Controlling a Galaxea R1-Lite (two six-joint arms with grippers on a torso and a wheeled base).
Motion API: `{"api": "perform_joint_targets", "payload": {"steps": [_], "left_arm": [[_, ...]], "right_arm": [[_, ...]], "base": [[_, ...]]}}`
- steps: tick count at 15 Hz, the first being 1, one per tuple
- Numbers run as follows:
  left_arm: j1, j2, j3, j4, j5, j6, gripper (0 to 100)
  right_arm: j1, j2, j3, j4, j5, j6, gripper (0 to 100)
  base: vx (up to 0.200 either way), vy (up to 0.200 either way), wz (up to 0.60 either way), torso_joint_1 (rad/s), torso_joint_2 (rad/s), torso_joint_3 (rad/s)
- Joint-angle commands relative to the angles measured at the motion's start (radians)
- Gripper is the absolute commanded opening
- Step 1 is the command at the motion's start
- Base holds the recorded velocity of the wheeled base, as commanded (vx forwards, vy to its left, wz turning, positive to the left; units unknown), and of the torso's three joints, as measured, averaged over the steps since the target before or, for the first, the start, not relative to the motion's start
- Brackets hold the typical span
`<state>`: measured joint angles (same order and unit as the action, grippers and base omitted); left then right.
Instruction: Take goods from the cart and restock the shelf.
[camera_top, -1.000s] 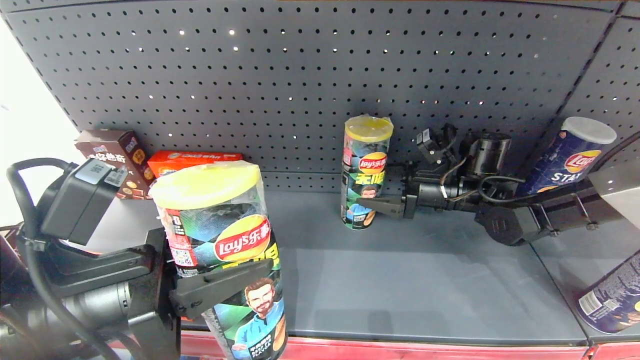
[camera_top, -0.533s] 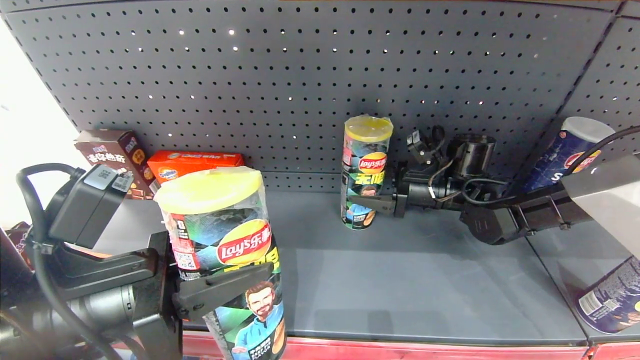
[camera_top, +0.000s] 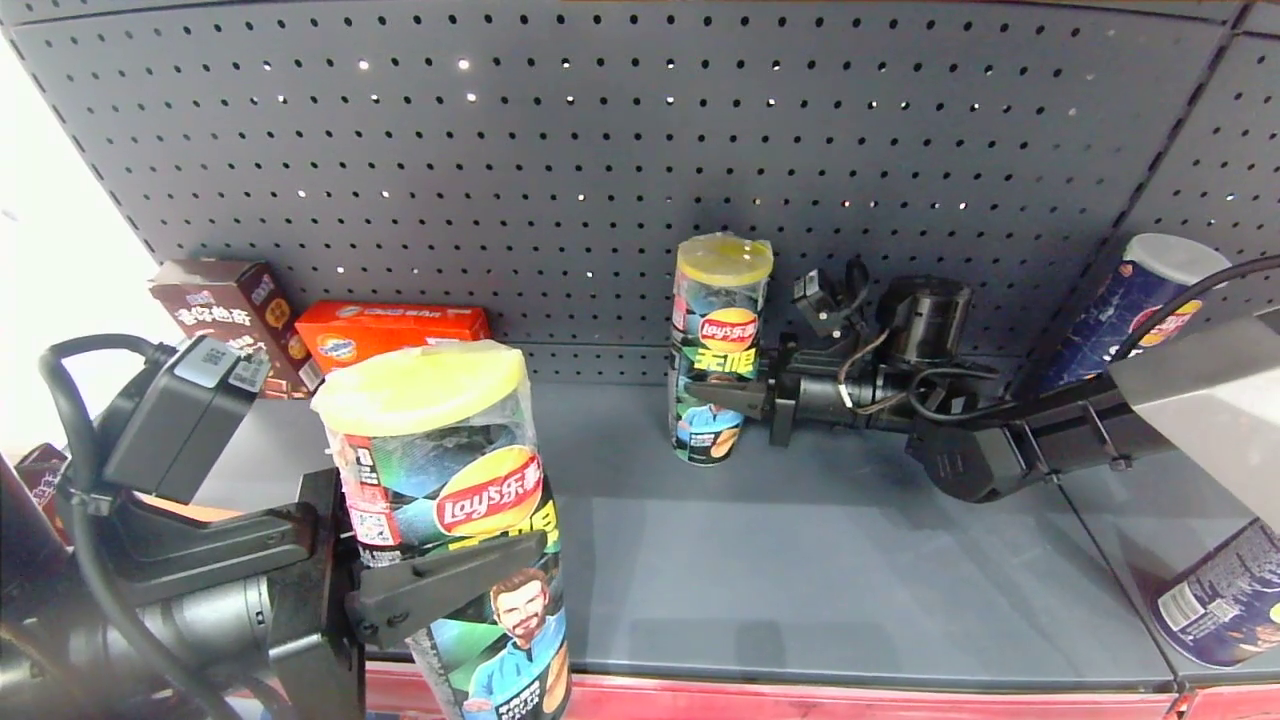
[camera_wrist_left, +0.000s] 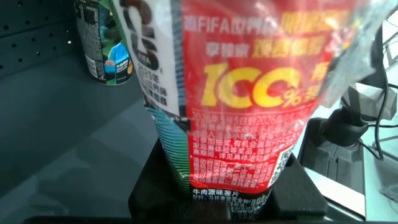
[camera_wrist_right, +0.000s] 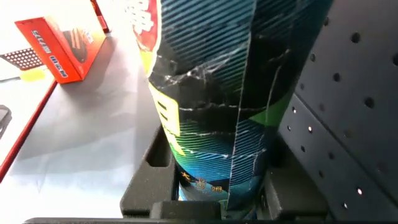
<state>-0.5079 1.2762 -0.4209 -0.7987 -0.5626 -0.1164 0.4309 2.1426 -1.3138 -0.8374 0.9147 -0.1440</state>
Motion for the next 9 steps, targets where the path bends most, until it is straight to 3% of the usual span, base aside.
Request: {"api": "perform_joint_targets", "payload": {"steps": [1, 5, 6, 9], "left_arm": [[0.0, -0.003, 0.004, 0.0, 0.0, 0.0, 0], [0.0, -0.005, 0.007, 0.0, 0.0, 0.0, 0], [0.0, -0.005, 0.007, -0.002, 0.0, 0.0, 0], [0.0, -0.003, 0.007, 0.0, 0.0, 0.0, 0]], "right_arm": [[0.014, -0.075, 0.057, 0.001, -0.028, 0.001, 0], [0.04, -0.234, 0.226, -0.038, -0.039, 0.003, 0], [0.063, -0.313, 0.35, -0.083, -0.043, 0.003, 0], [0.089, -0.431, 0.562, -0.177, -0.12, 0.003, 0]], "base": [[0.0, 0.0, 0.0, 0.0, 0.0, 0.0], [0.0, 0.0, 0.0, 0.0, 0.0, 0.0], [0.0, 0.0, 0.0, 0.0, 0.0, 0.0], [0.0, 0.0, 0.0, 0.0, 0.0, 0.0]]}}
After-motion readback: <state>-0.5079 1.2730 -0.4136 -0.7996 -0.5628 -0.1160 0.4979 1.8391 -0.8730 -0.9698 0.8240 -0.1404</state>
